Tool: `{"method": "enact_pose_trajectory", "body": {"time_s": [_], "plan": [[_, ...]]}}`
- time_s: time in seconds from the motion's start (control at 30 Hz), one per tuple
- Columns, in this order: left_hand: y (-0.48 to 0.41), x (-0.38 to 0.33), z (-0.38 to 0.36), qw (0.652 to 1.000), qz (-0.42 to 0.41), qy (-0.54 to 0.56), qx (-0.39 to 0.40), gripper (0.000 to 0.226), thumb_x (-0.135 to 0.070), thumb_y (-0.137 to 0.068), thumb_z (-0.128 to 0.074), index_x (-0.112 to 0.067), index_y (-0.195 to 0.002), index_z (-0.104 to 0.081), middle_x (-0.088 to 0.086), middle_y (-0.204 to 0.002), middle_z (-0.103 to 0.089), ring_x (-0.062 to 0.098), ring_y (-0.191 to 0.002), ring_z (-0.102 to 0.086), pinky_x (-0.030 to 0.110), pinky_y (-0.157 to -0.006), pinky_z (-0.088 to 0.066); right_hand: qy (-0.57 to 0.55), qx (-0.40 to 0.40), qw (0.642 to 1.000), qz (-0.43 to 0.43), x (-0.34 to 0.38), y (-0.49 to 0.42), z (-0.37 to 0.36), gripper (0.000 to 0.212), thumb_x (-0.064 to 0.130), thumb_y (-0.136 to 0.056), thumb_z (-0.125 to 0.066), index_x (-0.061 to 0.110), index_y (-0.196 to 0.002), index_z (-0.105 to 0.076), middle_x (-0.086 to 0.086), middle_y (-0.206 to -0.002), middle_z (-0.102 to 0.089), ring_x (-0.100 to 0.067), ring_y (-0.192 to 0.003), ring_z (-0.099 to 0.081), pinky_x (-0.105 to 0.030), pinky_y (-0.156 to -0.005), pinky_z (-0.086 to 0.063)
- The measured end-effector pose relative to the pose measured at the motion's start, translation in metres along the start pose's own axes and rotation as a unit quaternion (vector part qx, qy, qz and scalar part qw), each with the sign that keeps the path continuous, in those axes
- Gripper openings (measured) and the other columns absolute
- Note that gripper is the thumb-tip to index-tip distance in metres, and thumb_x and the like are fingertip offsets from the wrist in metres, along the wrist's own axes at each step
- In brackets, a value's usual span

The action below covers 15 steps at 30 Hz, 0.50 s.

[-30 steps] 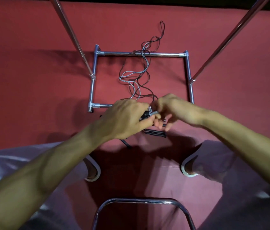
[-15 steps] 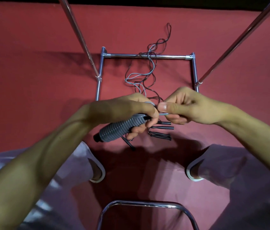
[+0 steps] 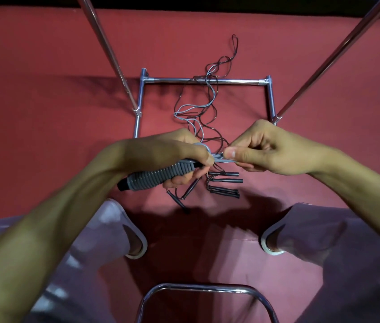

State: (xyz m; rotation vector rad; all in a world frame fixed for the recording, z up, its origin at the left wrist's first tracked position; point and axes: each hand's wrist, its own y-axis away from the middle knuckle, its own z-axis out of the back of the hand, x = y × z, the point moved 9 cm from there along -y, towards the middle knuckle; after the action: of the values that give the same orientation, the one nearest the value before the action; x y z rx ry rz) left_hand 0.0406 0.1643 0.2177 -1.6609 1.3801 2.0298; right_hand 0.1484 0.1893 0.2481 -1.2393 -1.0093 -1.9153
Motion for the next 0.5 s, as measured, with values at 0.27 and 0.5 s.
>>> {"method": "enact_pose_trajectory", "body": {"time_s": [0.27,0.5], "plan": [[-0.029,-0.015,0.035,0.968,-0.101,0.072,-0.219,0.019,-0.027,-0.084,-0.062,-0.012,-0.094,-0.061,0.007,-0.083,-0.072,0.034,-0.064,-0.072,0.036,-0.055,-0.054,0.028,-0.272,0.961,0.026,0.006,-0.001,0.049,0.032,0.023,-0.100,-0.066,0.002,-0.076,-0.074,-0.020,-0.058,-0.064,-0.016,-0.044,-0.052,-0.029,-0.047,-0.043],[-0.010,-0.053,0.052,0.887,-0.257,0.168,-0.344,0.015,-0.012,-0.090,-0.055,-0.015,-0.076,-0.056,0.009,-0.062,-0.056,0.019,-0.042,-0.049,0.030,-0.044,-0.047,-0.203,-0.341,0.916,0.064,0.015,-0.007,0.051,0.007,-0.005,-0.088,-0.071,0.000,-0.082,-0.071,-0.007,-0.064,-0.070,-0.015,-0.052,-0.060,-0.027,-0.053,-0.051]]}}
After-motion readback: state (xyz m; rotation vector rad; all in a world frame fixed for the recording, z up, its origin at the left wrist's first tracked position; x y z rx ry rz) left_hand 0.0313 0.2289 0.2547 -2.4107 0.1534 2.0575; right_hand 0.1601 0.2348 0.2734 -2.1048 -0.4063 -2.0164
